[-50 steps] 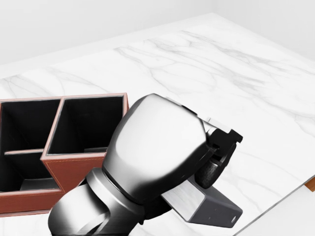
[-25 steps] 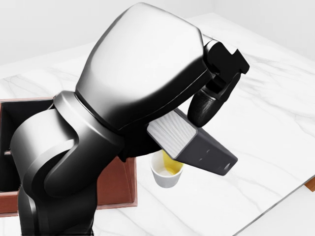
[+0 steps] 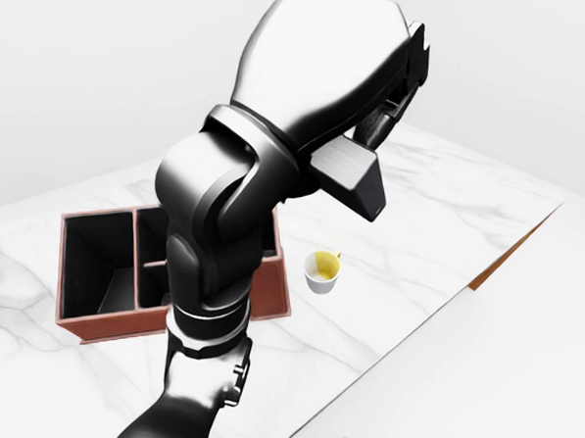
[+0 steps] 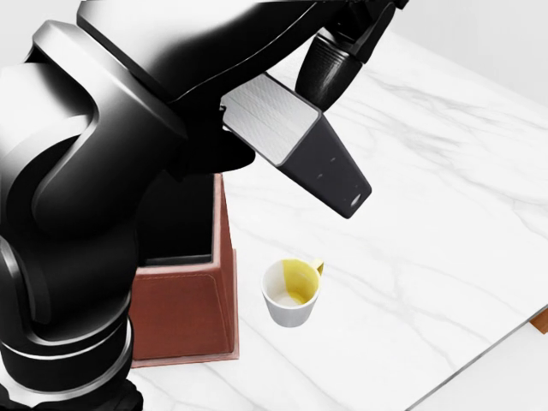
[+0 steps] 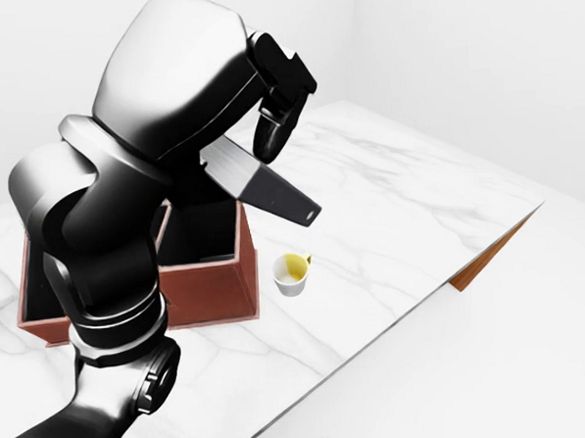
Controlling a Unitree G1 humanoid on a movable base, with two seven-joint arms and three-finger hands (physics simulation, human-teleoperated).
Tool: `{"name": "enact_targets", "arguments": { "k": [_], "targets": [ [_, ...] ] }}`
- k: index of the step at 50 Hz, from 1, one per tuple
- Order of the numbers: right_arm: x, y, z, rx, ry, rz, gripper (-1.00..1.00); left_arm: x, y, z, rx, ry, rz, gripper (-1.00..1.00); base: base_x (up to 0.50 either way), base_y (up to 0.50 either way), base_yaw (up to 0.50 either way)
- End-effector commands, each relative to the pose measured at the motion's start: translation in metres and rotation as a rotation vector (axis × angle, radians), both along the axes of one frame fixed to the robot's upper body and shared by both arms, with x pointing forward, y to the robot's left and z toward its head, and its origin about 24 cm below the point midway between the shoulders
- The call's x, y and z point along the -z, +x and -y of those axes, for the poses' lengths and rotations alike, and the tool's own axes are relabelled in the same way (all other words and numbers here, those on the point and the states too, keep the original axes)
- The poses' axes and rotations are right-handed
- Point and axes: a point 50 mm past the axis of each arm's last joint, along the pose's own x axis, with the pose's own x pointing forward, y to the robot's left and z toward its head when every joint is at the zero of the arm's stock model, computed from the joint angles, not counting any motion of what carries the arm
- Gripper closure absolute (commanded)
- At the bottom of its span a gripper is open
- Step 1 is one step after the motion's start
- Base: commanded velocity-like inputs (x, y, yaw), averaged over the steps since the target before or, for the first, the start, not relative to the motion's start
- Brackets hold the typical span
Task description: Pick up the book and place it in the right compartment of the caddy.
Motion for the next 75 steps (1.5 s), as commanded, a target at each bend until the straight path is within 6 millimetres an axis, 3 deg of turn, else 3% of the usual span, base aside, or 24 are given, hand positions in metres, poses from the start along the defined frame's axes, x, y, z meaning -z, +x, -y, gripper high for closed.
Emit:
{"name": "enact_targets", "arguments": {
  "k": [1, 24, 37, 52, 75],
  "targets": [
    [0.0, 0.0, 0.0, -0.001, -0.001, 0.0, -1.0, -0.013, 0.007, -0.014, -0.042, -0.004, 0.023, 1.0, 0.01, -0.01, 0.0],
    [0.0, 0.0, 0.0, 0.0, -0.001, -0.001, -1.0, -0.014, 0.03, -0.05, -0.138, -0.027, -0.023, 1.0, 0.0, 0.0, 0.0],
    [0.0, 0.0, 0.0, 0.0, 0.0, 0.0, -1.0, -0.02, 0.033, -0.071, -0.183, -0.02, -0.036, 1.0, 0.0, 0.0, 0.0],
    [0.002, -0.001, 0.0, 0.002, 0.005, -0.005, -1.0, -0.014, 0.038, -0.087, -0.203, -0.011, -0.091, 1.0, 0.0, 0.0, 0.0],
    [0.001, 0.0, 0.0, 0.005, 0.0, -0.006, -1.0, -0.015, 0.076, -0.136, -0.414, -0.053, -0.194, 1.0, 0.0, 0.0, 0.0]
  ]
}}
